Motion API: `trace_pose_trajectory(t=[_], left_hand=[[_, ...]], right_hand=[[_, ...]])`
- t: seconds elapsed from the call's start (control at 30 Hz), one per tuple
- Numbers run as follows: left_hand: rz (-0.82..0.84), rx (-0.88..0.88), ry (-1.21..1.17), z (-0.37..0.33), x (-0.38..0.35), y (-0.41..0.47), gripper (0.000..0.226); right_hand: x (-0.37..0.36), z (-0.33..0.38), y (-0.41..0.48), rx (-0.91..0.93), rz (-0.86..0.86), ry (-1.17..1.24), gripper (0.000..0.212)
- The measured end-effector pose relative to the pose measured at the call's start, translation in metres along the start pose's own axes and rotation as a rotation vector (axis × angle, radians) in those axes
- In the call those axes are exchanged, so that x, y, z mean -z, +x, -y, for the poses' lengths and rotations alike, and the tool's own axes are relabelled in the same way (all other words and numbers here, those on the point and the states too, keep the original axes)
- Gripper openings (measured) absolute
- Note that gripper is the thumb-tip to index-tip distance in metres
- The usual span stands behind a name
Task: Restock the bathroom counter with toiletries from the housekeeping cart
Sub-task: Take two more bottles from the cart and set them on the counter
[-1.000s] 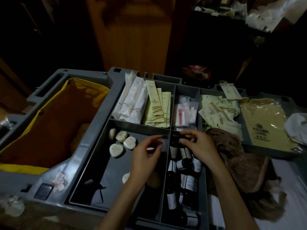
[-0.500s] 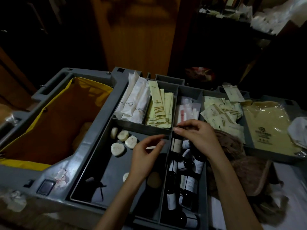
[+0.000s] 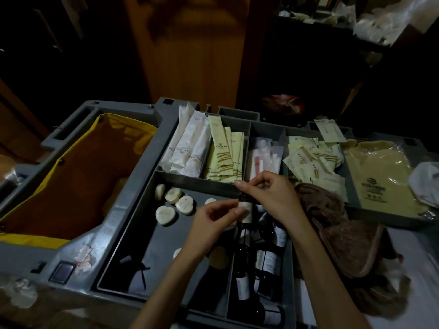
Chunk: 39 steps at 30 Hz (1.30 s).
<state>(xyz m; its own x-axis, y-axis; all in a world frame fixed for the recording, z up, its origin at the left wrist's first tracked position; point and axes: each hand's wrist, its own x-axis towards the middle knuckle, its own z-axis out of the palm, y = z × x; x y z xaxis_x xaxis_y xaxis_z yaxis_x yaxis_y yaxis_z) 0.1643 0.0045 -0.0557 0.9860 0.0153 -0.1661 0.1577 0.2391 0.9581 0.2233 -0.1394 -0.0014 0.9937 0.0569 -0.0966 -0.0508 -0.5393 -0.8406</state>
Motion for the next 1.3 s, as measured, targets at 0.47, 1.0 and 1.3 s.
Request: trace_pose_trajectory(t=[0.47,1.0,1.3], left_hand=[[0.026,0.079,0.002,-0.003,-0.001,0.001,0.019],[-0.026,0.094,0.061,0.002,0.002,0.001,0.046],[-0.011,0.095,0.035,0.0,0.001,0.0,0.029]], right_hand=[[0.002,-0.008,-0.003,0.042,0.09,0.011,0.024],[0.065,-0.031,-0.014,0.165,0.19,-0.643,0.031],[0.064,-0.034,-0.02,0.121,0.229,-0.721,0.043]])
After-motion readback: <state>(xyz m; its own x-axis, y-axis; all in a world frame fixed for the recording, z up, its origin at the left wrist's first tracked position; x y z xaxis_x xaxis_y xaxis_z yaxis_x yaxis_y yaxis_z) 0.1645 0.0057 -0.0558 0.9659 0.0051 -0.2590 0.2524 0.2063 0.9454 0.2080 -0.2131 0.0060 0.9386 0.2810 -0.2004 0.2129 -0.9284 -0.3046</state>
